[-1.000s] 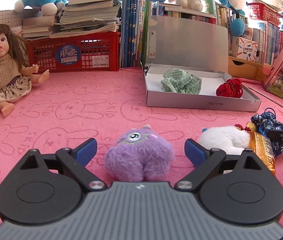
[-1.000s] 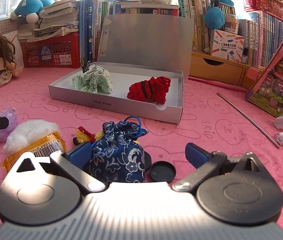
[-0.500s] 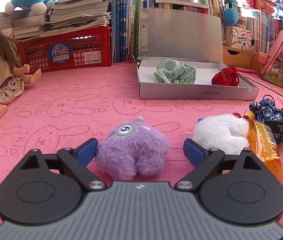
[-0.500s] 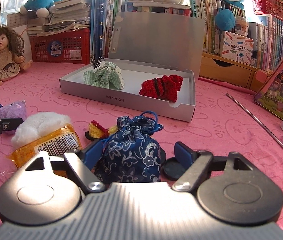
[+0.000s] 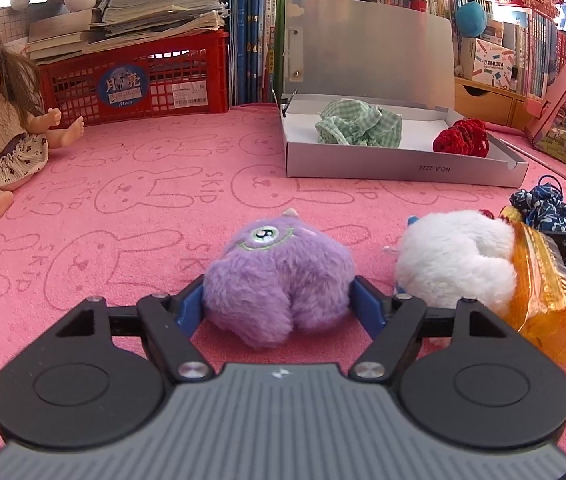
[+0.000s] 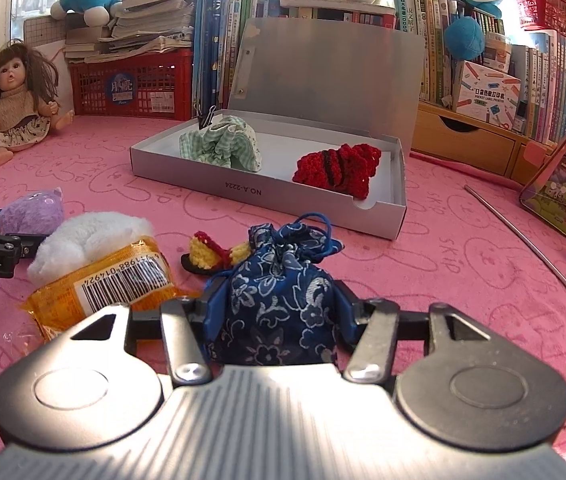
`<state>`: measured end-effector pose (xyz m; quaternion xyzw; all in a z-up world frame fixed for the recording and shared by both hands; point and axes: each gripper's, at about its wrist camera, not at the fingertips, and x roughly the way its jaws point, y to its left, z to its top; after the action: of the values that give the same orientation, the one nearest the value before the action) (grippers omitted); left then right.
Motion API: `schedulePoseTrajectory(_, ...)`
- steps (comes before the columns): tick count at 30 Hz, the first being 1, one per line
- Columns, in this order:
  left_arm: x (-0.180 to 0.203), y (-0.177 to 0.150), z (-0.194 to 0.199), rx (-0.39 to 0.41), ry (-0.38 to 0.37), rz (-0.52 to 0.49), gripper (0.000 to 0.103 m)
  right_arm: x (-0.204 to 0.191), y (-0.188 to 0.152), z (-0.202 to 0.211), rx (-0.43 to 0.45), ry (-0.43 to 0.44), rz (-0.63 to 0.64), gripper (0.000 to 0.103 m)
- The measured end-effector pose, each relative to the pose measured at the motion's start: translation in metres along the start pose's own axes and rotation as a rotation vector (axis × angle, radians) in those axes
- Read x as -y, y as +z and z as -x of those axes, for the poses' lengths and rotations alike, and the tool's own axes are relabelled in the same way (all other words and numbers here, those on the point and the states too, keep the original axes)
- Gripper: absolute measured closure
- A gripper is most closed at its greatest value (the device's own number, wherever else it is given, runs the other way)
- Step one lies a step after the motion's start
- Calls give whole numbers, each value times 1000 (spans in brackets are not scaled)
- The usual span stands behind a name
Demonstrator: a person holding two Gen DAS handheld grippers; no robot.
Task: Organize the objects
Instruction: 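Carry the purple toy with the left tool while the right tool carries the blue pouch into the box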
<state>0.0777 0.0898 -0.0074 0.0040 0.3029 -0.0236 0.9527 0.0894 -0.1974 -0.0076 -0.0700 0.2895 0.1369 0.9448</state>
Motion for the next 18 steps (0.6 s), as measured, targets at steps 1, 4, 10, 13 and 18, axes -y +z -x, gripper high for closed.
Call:
schedulePoseTrajectory(1,0,1,0,-2,3,4,26,0,1,1,0,2,0,48)
schedulePoseTrajectory(4,-1,4,2,5,-1,20,32,-2,2,4,9,2,8,52)
schedulePoseTrajectory(10,6,13,15,60,-6,-4,35,2,11,12,20,6,-5,56)
schedulePoseTrajectory(13,10,25,19,64,-36,2,35,9,22,17,37,11,-23,56)
schedulePoseTrajectory(18,19,62,12,83,-55,-8,35,26,54,13,48,-6,-47,56)
